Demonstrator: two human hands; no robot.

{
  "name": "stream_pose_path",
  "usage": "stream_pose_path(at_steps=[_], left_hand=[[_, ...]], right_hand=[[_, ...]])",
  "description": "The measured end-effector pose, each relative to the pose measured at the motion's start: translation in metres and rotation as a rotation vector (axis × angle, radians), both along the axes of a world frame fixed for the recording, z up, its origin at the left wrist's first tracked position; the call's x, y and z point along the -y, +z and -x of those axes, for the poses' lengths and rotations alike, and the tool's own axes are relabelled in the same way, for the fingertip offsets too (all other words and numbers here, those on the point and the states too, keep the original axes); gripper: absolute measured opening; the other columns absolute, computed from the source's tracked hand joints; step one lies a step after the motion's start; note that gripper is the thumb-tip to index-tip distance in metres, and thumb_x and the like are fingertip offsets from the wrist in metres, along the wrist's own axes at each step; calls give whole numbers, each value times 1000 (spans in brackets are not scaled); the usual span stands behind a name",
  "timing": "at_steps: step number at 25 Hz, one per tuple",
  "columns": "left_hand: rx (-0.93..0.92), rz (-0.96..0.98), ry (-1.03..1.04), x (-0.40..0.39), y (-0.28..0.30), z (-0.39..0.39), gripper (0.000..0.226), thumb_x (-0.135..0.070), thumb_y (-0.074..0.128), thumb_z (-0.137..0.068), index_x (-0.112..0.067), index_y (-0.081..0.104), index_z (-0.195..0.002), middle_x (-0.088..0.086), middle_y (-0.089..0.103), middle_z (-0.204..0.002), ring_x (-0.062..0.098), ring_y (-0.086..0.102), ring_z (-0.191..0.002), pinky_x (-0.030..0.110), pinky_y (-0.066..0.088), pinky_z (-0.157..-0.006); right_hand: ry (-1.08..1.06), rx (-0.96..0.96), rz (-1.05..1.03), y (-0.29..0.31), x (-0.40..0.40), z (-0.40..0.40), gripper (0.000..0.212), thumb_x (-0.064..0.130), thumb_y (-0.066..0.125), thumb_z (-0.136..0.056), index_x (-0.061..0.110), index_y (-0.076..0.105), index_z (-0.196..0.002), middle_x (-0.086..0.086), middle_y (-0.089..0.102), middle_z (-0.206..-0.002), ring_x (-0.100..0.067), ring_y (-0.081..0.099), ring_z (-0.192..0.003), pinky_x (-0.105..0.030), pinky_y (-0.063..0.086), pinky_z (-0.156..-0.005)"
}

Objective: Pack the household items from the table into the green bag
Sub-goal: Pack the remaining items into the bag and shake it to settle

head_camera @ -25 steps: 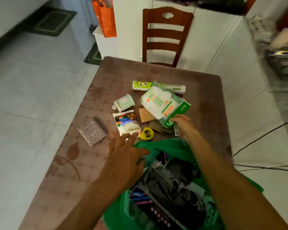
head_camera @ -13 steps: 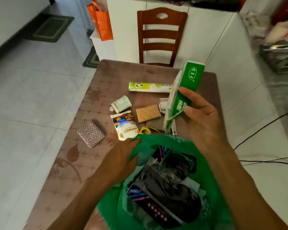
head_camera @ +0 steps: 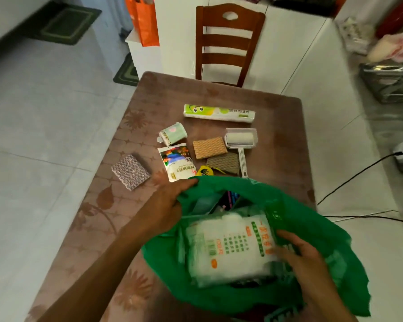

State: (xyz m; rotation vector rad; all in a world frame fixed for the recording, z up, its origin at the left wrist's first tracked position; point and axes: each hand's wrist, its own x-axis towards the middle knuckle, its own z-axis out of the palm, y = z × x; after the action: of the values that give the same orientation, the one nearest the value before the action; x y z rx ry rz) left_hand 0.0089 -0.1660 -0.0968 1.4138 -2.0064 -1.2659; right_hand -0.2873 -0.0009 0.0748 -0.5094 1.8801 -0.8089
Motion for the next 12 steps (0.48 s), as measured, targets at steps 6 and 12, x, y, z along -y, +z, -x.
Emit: stream_pose_path(at_steps=[6, 12], left_hand=[[113, 244, -93, -26, 143, 31, 68, 10, 51, -76, -25, 49, -134, 3, 51, -138, 18, 48, -124, 30, 44, -100], [76, 275, -58, -37, 125, 20, 53, -1, 54, -79, -21, 56, -127, 4, 63, -121, 20, 59, -106, 29, 51, -86]], right_hand=[[513, -818, 553, 38, 67, -59, 30, 29, 59, -84, 25, 63, -114, 1, 59, -129, -7, 52, -109, -36, 45, -94], [1142, -711, -12, -83, 262, -81, 48, 21, 67, -81, 15, 54, -127, -13, 56, -129, -32, 58, -111, -40, 50, -90]])
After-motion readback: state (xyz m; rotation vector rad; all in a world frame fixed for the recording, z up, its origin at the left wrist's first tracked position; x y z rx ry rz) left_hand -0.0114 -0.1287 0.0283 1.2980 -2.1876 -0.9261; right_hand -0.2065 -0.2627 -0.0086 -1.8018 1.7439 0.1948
